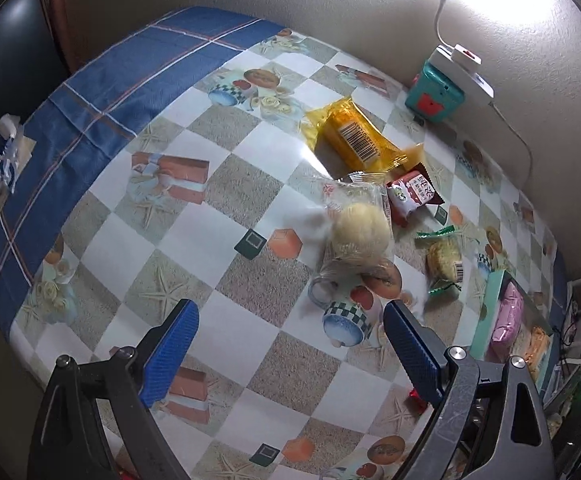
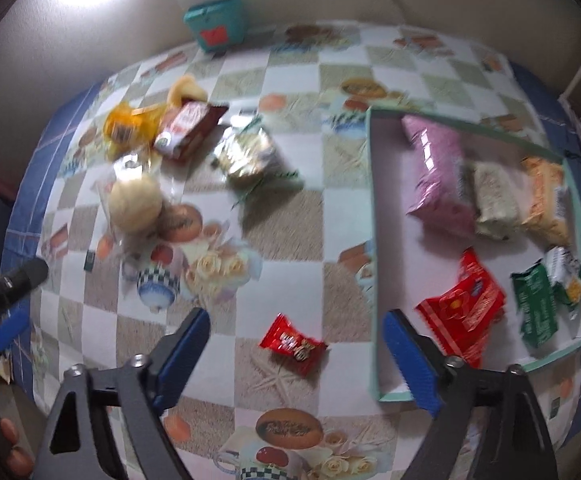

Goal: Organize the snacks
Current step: 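Move both grippers back to the snack pile, then grasp the small red candy packet with the right gripper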

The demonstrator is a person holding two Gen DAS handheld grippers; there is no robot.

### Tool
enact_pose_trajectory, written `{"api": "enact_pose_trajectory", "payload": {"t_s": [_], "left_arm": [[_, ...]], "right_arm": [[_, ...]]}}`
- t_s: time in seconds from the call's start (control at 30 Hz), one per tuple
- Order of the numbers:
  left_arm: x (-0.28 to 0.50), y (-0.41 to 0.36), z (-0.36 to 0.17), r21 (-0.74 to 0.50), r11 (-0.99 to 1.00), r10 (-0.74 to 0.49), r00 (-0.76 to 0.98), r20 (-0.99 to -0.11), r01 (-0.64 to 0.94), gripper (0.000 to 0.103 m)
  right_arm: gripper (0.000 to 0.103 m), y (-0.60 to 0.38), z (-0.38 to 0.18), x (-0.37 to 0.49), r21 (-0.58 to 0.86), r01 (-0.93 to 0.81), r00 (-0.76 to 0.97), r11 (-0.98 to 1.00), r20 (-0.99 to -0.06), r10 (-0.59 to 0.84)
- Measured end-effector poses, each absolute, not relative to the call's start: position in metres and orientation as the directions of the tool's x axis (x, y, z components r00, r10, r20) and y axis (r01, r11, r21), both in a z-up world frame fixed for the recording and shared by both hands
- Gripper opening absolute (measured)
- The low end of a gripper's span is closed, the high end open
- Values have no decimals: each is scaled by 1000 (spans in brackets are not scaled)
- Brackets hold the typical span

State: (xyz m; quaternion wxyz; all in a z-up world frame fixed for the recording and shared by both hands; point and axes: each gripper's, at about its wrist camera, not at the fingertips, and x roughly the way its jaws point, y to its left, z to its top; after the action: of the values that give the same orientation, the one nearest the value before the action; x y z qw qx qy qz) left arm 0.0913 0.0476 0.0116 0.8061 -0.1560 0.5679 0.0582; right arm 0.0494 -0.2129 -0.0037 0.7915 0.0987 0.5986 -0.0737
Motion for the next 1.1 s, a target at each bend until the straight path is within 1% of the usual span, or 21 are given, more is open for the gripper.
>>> {"api": "enact_pose_trajectory", "payload": {"t_s": [0.03,0.07,0.13,0.27,0.3,0.4,0.43,0.6,0.87,1.1], "left_arm": [[92,46,11,-183,946,-85,344,-935,-266,94],[94,42,8,-187,949,-95,335,-937,-253,94],[96,36,3,-182,955,-101,320,-942,-234,94],[103,24,-13,-166,963,-105,270,-957,-213,94],[103,24,-16,-167,963,-109,262,-959,-212,94],[105,21,-22,-174,962,-120,242,-963,-212,94],[105,22,-22,-175,961,-122,242,-963,-213,94],[105,25,-18,-186,958,-128,255,-958,-219,94],[107,24,-20,-195,956,-139,249,-958,-217,94],[109,22,-21,-201,956,-145,248,-958,-216,94]], "right_arm": [[81,-212,-8,49,71,235,259,969,-966,8],[80,-211,-10,49,70,236,253,969,-968,9],[73,-208,-13,48,64,229,247,971,-969,5],[65,-206,-19,47,56,218,227,974,-974,5],[61,-206,-21,47,55,214,222,975,-975,6],[58,-203,-26,46,54,205,202,977,-979,12],[55,-202,-29,46,49,202,193,978,-981,9],[52,-199,-36,45,38,187,174,982,-985,5],[41,-197,-51,42,30,188,151,982,-989,1],[40,-198,-55,45,23,175,147,984,-989,-3]]}}
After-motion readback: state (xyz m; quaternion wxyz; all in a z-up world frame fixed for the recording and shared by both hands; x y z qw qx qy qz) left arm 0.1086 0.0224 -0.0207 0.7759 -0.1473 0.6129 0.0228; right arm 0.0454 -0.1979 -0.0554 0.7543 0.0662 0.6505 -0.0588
